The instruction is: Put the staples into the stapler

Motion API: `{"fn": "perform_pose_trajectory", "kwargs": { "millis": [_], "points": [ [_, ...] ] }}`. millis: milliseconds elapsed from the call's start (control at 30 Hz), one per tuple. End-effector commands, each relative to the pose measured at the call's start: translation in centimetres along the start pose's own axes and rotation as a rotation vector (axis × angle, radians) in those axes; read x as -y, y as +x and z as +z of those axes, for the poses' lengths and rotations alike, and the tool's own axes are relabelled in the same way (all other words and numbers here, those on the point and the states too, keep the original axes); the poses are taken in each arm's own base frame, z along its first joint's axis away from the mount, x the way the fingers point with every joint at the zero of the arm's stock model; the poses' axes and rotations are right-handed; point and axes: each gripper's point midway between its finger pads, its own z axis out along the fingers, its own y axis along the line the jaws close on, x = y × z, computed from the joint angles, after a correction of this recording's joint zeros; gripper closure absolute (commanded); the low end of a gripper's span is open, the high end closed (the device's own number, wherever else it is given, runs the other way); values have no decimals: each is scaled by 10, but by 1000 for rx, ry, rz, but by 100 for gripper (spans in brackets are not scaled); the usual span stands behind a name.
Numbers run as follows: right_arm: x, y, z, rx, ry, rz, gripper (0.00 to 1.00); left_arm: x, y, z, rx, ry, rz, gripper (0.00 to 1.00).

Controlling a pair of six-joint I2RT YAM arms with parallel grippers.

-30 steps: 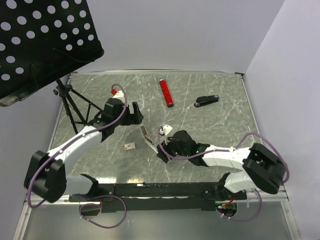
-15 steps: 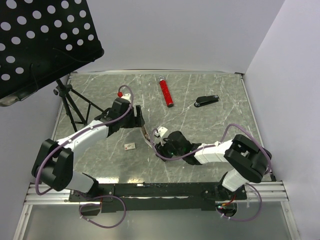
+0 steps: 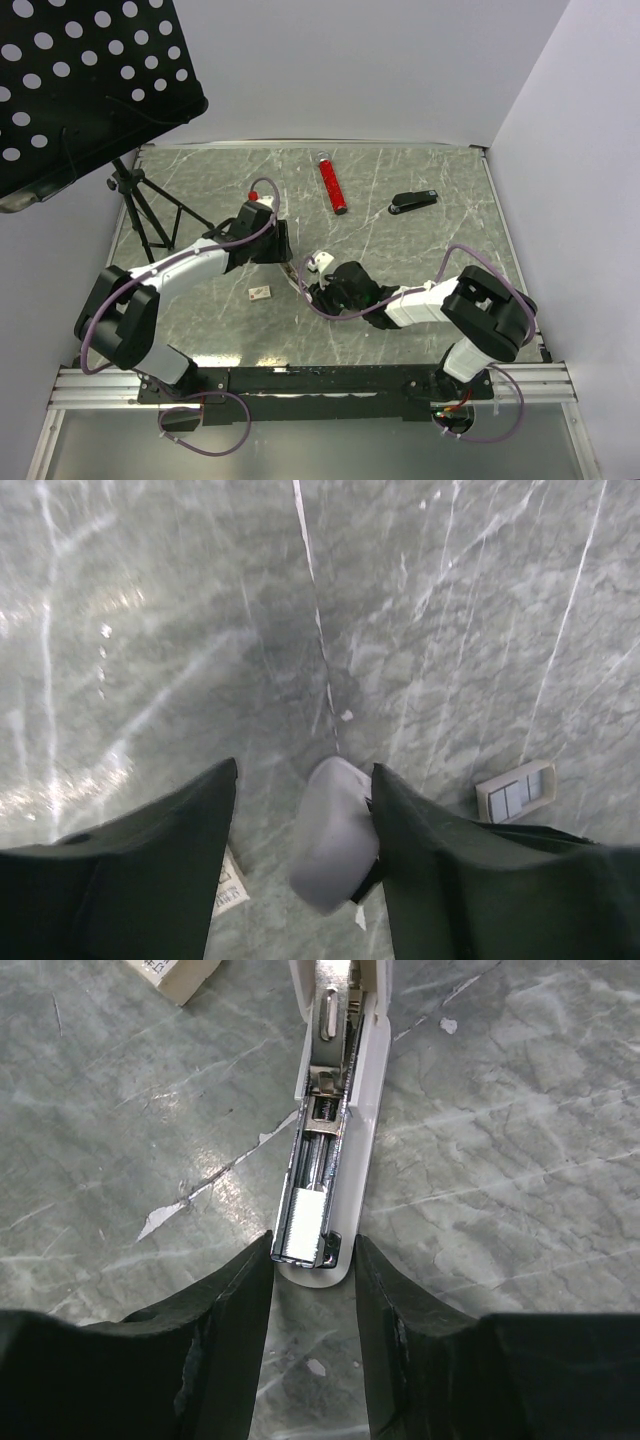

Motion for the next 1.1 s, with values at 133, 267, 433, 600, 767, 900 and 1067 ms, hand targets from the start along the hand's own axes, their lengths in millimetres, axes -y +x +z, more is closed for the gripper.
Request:
{"fn": "perform_pose_trajectory", "kwargs": {
  "millis": [133,267,433,600,767,900,1067],
  "points": [
    [1,-6,9,15,13,2,61,18,7,-6,-30,24,7,68],
    [-1,-10,10,25,8,20,65,28,14,-12,-50,23,-10,72],
    [-5,-17,10,57,-9,56,70,44,28,-15,-81,-9,-78,70],
    [-8,-22,12,83,-25,84,72,67,51,-13,-120,-39,-97,67],
    [-9,-22,12,96,-30,94,72,83,64,-11,-139,-35,-110,63],
    [-9,-20,15,95,-33,94,72,102,69,-11,-145,13,-143,50],
    [-10,-18,18,102,-42,99,72,115,74,-13,-149,39,-151,38]
  ]
}}
